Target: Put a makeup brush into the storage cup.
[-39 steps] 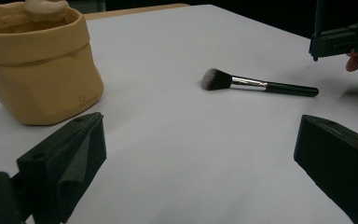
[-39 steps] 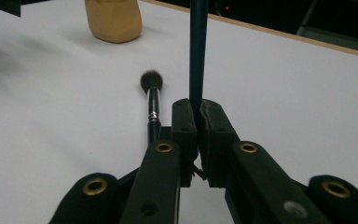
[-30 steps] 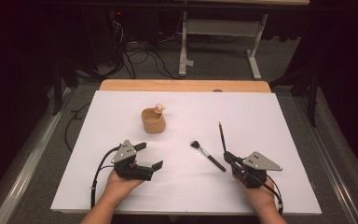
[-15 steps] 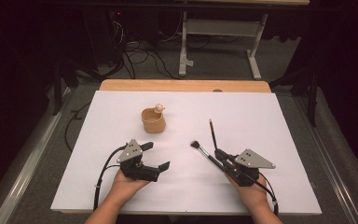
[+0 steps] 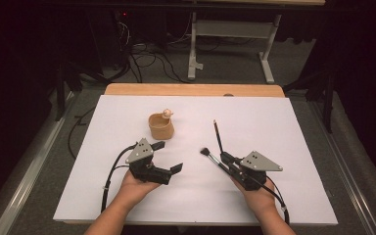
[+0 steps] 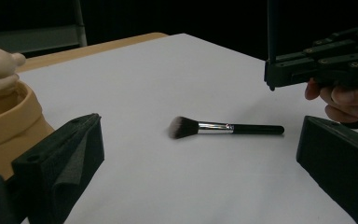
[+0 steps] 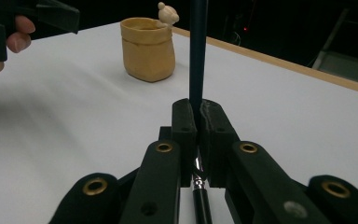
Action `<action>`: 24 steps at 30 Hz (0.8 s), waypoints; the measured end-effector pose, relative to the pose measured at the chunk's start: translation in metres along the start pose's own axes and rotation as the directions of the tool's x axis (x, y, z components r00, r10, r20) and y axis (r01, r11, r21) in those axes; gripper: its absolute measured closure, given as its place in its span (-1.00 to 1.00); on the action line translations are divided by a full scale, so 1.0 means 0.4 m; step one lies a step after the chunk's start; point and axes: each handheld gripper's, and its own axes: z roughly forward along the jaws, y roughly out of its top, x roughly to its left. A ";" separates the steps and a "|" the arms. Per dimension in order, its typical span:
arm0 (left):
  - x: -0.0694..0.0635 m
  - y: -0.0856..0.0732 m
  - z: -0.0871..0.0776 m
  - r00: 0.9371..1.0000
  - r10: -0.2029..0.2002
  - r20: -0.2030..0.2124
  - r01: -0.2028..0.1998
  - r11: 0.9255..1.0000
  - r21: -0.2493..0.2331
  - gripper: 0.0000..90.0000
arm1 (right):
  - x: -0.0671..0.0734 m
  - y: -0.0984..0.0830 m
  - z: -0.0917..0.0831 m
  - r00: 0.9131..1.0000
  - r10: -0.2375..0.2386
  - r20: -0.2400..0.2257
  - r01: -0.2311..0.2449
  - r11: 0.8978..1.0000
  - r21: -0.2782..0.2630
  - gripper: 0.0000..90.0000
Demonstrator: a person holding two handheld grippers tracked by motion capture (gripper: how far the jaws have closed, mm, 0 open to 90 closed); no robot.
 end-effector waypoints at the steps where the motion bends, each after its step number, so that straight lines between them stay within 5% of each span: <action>1: 0.001 0.002 0.003 1.000 -0.004 0.000 0.004 1.000 -0.003 -0.97 | 0.000 0.002 0.003 1.000 -0.014 0.002 0.014 1.000 0.000 0.93; 11: 0.005 0.021 0.039 0.999 -0.035 0.019 0.035 0.999 -0.027 -0.98 | 0.013 0.005 0.024 1.000 -0.028 0.006 0.028 1.000 -0.002 0.93; 24: -0.019 0.014 0.041 0.999 0.011 0.030 -0.010 1.000 -0.009 -0.98 | 0.044 -0.012 0.020 1.000 -0.023 -0.011 0.023 1.000 -0.013 0.93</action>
